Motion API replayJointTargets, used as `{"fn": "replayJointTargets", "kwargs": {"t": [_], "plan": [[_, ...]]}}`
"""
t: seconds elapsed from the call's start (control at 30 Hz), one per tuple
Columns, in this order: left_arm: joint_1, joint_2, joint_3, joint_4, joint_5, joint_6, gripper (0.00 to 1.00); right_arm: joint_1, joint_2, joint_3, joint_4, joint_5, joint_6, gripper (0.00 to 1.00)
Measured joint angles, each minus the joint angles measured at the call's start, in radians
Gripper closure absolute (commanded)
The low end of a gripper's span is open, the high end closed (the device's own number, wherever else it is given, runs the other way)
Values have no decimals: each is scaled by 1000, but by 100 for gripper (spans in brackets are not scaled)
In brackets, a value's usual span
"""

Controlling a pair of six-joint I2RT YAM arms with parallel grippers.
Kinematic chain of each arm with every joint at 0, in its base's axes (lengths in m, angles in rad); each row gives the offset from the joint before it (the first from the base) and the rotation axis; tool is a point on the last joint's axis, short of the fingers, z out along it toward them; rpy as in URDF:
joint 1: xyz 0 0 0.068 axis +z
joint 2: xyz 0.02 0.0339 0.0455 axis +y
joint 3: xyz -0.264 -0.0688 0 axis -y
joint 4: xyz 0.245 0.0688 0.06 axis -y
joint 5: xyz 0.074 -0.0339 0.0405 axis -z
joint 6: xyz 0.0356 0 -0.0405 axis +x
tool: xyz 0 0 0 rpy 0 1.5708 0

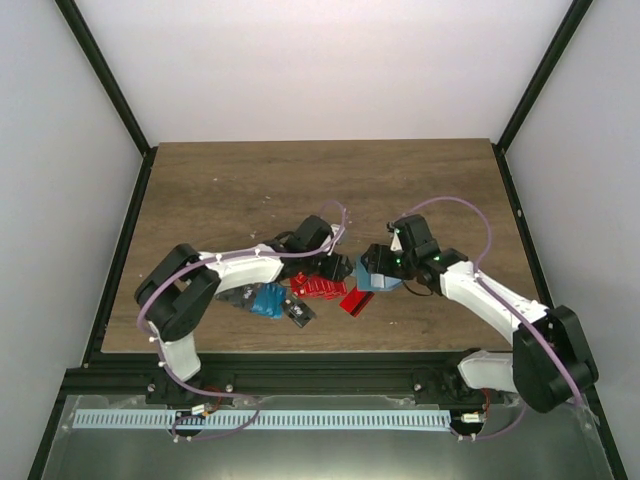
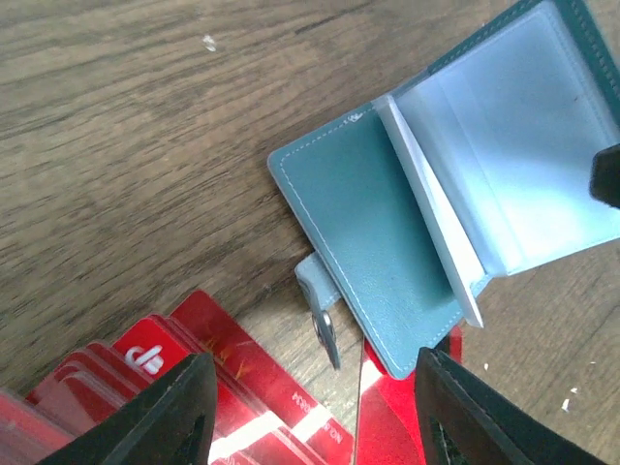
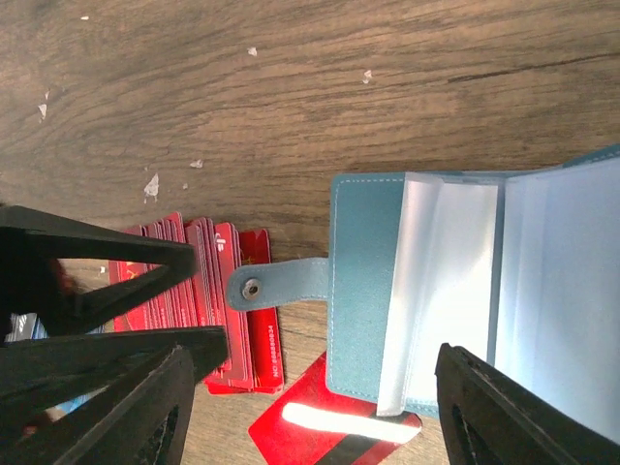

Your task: Put the credit cards into the card holder

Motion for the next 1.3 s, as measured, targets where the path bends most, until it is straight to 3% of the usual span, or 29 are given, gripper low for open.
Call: {"fn": "replayJointTargets", "kwargs": {"t": [0.57, 0.93, 1.3], "plan": [[0, -340, -279, -235, -286, -66, 30, 1, -205, -57, -30, -83, 27, 30], [-5, -323, -339, -264, -358, -87, 29, 75, -331, -127, -34, -142, 105, 30], [-112, -339, -371, -234, -386, -111, 30, 125, -418, -183, -43, -142, 161, 30]]}}
